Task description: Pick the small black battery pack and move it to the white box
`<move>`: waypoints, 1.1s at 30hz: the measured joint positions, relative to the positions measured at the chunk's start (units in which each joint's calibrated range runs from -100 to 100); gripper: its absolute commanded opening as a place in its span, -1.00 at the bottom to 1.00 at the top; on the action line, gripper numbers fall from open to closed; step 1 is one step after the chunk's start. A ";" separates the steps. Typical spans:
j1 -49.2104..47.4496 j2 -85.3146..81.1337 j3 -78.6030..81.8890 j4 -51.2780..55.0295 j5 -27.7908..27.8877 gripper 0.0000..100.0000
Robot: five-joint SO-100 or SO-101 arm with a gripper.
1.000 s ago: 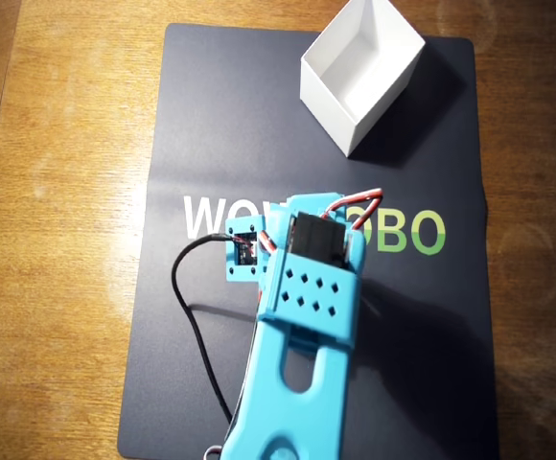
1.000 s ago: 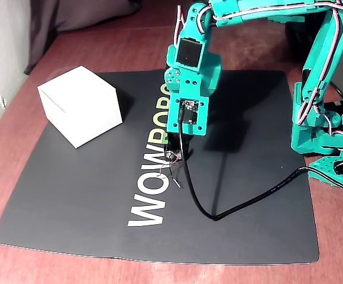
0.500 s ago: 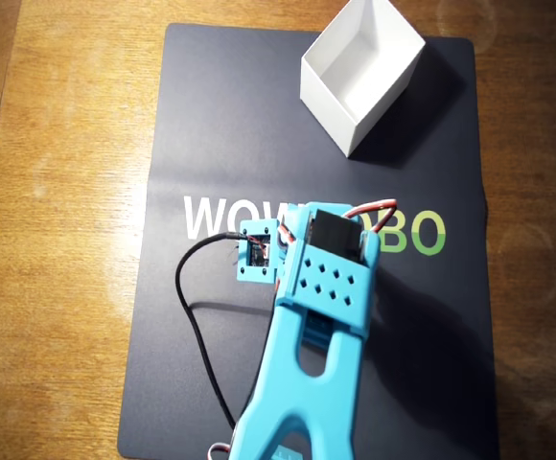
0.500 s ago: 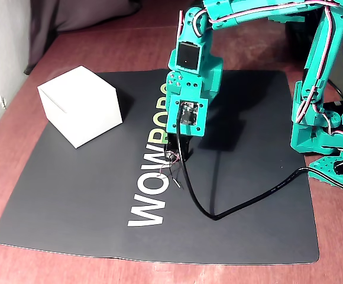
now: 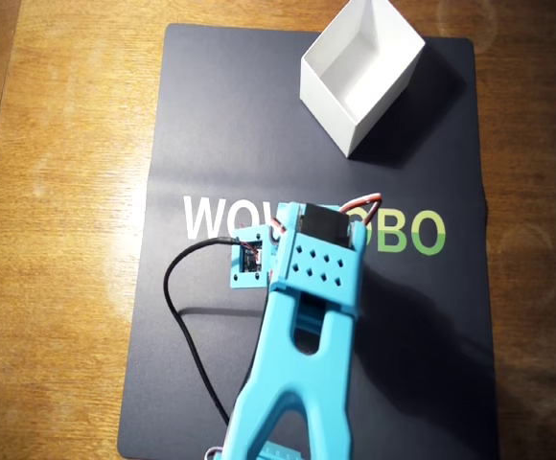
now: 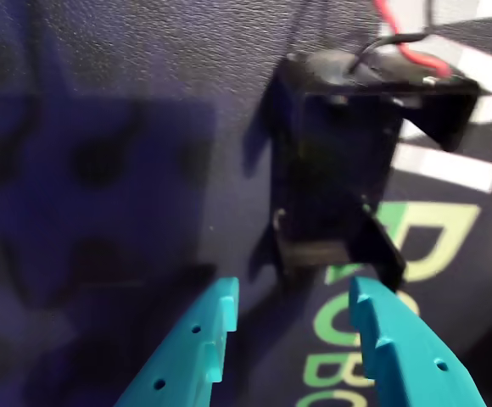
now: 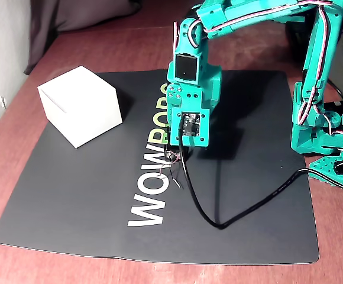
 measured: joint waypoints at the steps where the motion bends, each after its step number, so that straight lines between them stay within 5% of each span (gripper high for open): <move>1: -0.25 0.34 0.00 0.00 0.00 -0.69; 33: -0.25 4.49 0.00 -4.19 -0.05 -0.69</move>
